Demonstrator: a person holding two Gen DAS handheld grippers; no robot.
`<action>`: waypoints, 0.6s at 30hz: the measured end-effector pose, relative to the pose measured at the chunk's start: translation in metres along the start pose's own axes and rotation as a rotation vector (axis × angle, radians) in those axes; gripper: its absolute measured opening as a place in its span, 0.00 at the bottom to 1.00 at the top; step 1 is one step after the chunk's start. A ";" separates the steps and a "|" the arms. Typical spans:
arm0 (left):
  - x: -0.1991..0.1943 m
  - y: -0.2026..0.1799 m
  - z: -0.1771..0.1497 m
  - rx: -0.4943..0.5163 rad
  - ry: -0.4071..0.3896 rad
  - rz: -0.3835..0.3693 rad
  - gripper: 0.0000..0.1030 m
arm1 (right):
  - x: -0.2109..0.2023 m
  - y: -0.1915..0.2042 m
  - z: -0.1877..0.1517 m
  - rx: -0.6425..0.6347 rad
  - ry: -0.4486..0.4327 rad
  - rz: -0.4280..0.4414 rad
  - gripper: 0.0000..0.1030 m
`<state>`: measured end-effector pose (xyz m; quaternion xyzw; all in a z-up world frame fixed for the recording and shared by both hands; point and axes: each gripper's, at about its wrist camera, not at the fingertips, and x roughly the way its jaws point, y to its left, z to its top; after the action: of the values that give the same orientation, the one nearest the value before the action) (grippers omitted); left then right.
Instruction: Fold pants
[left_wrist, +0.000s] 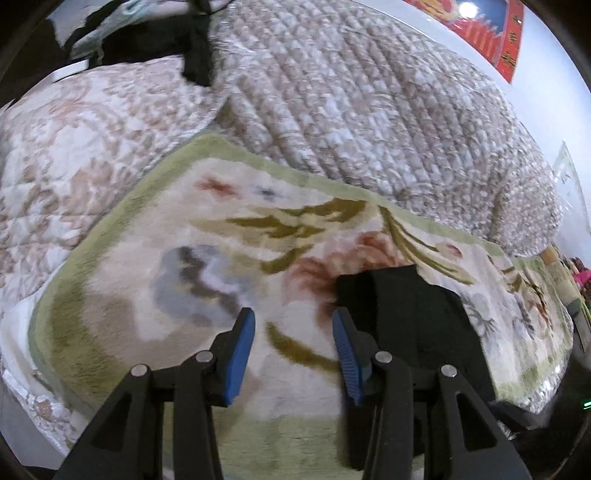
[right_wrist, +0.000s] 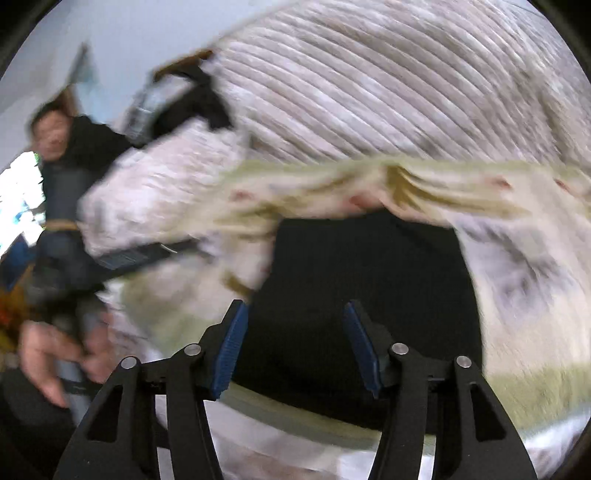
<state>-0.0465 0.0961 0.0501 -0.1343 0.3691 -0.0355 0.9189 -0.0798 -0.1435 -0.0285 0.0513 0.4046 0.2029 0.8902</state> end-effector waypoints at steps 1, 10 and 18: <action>0.000 -0.006 0.001 0.012 0.001 -0.013 0.45 | 0.003 -0.002 -0.002 -0.004 0.016 0.000 0.38; 0.015 -0.060 0.015 0.127 0.044 -0.093 0.45 | -0.017 -0.045 0.060 0.008 -0.066 -0.035 0.35; 0.070 -0.097 0.028 0.239 0.145 -0.132 0.45 | 0.024 -0.084 0.099 0.034 0.020 -0.047 0.06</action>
<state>0.0271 -0.0028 0.0492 -0.0449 0.4181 -0.1490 0.8950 0.0342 -0.2037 -0.0007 0.0545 0.4181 0.1755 0.8896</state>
